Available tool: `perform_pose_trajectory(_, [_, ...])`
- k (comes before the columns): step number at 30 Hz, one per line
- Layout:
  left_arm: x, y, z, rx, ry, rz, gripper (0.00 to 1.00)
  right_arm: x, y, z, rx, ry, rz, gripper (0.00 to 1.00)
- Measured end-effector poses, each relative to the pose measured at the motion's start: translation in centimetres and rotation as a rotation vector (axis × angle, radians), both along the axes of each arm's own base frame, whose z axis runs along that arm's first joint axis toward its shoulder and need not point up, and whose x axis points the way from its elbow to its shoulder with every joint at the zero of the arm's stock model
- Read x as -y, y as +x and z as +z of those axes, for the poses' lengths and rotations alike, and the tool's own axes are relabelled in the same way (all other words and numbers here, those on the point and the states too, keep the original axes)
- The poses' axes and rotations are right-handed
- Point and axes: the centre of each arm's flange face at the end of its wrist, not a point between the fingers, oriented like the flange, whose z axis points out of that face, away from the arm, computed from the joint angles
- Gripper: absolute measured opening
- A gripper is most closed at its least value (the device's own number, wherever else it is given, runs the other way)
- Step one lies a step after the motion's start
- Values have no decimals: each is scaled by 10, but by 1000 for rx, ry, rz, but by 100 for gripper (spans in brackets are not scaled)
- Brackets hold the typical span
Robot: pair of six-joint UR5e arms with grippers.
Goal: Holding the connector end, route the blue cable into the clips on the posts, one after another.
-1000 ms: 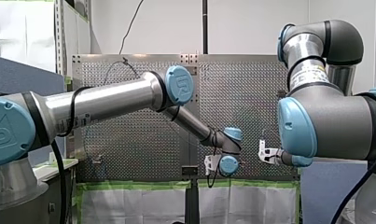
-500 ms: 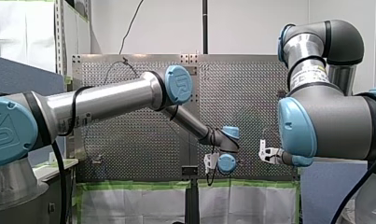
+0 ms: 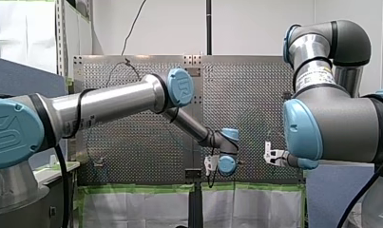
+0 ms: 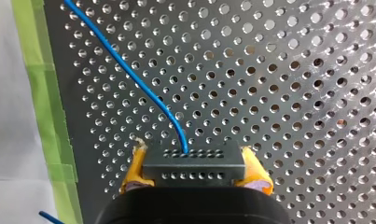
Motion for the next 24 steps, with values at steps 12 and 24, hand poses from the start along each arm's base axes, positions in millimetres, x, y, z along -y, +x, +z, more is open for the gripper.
perform_pose_trajectory(12, [-16,33,3,9,-13,8,0,7,0,4,3,-17,4,0])
perform_pose_trajectory(24, [-19,43,-42,-37,-56,-53,0,14,3,8,9,-62,9,0])
